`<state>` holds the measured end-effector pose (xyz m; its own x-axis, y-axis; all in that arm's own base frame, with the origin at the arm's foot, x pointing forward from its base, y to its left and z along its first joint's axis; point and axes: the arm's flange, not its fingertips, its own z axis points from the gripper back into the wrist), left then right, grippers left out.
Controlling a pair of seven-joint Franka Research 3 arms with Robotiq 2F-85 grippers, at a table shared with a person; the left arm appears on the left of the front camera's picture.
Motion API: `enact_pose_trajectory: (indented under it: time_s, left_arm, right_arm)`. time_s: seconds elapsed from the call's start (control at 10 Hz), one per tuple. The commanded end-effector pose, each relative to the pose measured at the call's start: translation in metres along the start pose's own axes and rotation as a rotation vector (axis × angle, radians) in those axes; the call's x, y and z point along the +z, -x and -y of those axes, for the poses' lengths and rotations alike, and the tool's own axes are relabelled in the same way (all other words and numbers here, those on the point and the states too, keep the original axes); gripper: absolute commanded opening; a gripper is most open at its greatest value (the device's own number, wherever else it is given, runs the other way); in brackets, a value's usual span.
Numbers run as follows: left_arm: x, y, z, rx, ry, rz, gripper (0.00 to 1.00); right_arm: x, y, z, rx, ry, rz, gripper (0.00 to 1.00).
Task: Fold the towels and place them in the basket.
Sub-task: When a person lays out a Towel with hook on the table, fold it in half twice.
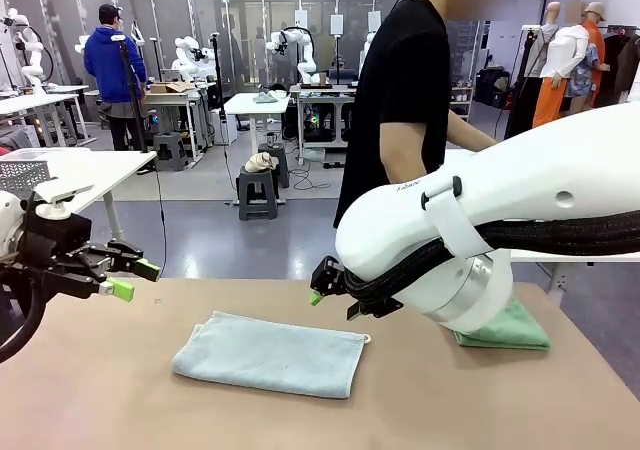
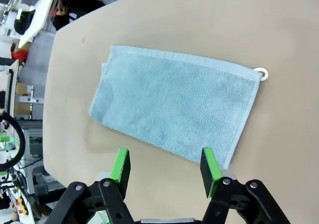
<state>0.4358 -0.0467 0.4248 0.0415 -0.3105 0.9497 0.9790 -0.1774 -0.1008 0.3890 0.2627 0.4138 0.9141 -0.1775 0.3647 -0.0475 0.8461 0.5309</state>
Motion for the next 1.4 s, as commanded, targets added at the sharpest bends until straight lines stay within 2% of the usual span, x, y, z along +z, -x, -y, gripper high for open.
enact_pose_trajectory:
  time_s: [0.0,0.2,0.3,0.4,0.7,1.0,1.2,1.3]
  left_arm:
    - [-0.001,0.0,0.001,0.001,0.01,0.007,0.67]
    - [-0.001,0.0,0.0,0.0,0.001,0.0,0.67]
    - [-0.012,-0.007,-0.004,-0.006,-0.076,-0.013,0.67]
    - [-0.013,-0.009,-0.006,0.003,-0.135,0.015,0.67]
    - [-0.009,-0.007,-0.014,0.026,-0.208,0.037,0.67]
    - [-0.001,-0.002,-0.023,-0.027,-0.2,-0.018,0.67]
    - [0.0,-0.002,-0.028,-0.006,-0.185,-0.049,0.67]
    - [-0.002,-0.002,-0.021,-0.003,-0.196,0.003,0.67]
  right_arm:
    - [0.0,0.001,0.001,0.024,-0.008,-0.022,0.72]
    - [0.0,0.001,0.0,0.004,-0.001,-0.005,0.72]
    - [-0.003,0.004,-0.002,-0.144,0.094,0.035,0.72]
    - [-0.006,0.0,0.0,-0.197,0.143,0.036,0.72]
    - [-0.01,-0.014,0.009,-0.274,0.206,0.004,0.72]
    - [-0.021,-0.025,0.017,-0.319,0.237,-0.113,0.72]
    - [-0.033,-0.032,0.019,-0.353,0.28,-0.114,0.72]
    - [-0.044,-0.032,0.021,-0.362,0.298,-0.079,0.72]
